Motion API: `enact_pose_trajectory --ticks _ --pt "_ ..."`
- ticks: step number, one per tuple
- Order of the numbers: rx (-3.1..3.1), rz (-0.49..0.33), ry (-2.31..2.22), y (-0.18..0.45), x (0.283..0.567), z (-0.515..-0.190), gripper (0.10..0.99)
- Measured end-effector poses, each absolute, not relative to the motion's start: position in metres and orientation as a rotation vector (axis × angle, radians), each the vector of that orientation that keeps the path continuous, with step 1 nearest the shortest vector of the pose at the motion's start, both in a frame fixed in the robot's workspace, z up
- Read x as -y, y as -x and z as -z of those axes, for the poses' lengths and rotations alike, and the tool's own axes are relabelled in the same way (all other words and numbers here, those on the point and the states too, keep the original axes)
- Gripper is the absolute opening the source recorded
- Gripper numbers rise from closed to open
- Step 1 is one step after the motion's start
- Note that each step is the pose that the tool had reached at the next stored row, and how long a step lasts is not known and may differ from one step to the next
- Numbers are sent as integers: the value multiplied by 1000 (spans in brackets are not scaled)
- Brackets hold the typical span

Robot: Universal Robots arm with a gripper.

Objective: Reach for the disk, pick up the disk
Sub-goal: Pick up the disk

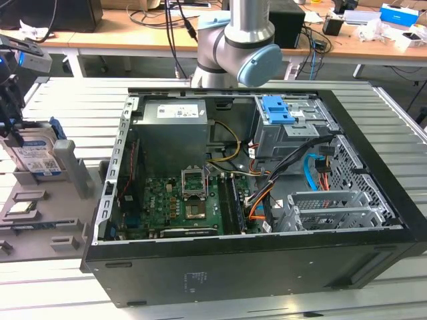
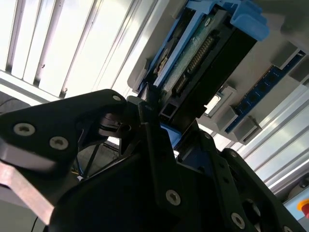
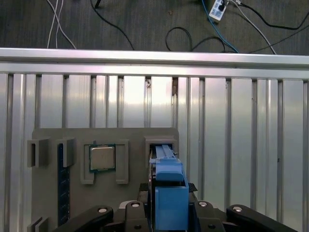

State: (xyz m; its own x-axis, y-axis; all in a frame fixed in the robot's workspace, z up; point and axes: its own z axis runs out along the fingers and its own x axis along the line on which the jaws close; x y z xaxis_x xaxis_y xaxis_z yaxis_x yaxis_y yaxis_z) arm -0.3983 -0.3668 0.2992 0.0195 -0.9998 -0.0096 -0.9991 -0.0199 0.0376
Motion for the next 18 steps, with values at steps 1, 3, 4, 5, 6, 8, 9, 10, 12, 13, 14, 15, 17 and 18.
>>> enact_pose_trajectory --ticks 1,3,4,5,6,8,9,10,12,13,14,15,17,18 --pt "2185 52 -2229 398 367 -304 365" --pt "2185 52 -2229 398 367 -309 365" --pt "2185 52 -2229 398 367 -311 365" --pt "2185 52 -2229 398 367 -313 365" --pt "2185 52 -2229 398 367 -316 365" --pt "2185 52 -2229 398 367 -323 365" --pt "2185 52 -2229 398 367 -325 365" --pt "2185 52 -2229 398 367 -329 365" --pt "2185 52 -2229 398 367 -334 365" --pt "2185 52 -2229 398 367 -336 365" --pt "2185 52 -2229 398 367 -340 365" --pt "2185 52 -2229 398 367 -343 365" --pt "2185 52 -2229 398 367 -346 365" --pt "2185 52 -2229 398 367 -348 365"
